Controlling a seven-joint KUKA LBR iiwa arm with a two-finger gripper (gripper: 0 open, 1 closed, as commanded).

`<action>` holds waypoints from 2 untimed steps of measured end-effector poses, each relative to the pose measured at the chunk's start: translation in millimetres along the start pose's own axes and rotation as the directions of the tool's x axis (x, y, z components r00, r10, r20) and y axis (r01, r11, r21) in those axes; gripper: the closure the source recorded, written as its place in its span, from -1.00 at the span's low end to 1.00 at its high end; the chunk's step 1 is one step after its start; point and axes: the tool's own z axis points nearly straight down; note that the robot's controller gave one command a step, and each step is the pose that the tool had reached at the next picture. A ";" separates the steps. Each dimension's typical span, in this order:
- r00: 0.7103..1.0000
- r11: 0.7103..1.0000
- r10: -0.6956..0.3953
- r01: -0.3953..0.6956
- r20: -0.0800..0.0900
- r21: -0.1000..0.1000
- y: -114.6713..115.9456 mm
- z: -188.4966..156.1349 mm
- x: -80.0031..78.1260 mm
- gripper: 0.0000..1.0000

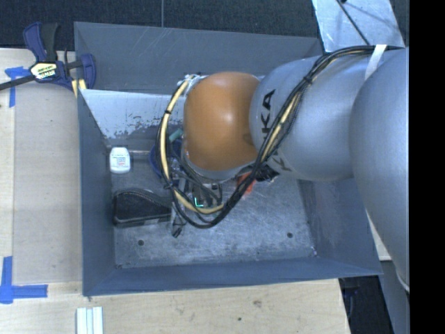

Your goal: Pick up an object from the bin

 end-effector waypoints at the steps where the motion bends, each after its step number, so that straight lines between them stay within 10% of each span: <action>1: 0.981 0.981 -0.192 0.192 0.002 0.000 19.2 91.8 -26.8 -1.00; 2: 0.672 0.672 -0.740 0.740 0.012 0.005 65.4 57.3 -14.1 -1.00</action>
Offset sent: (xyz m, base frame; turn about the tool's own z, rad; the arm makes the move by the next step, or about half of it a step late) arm 0.0266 0.0197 -0.0886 -0.1925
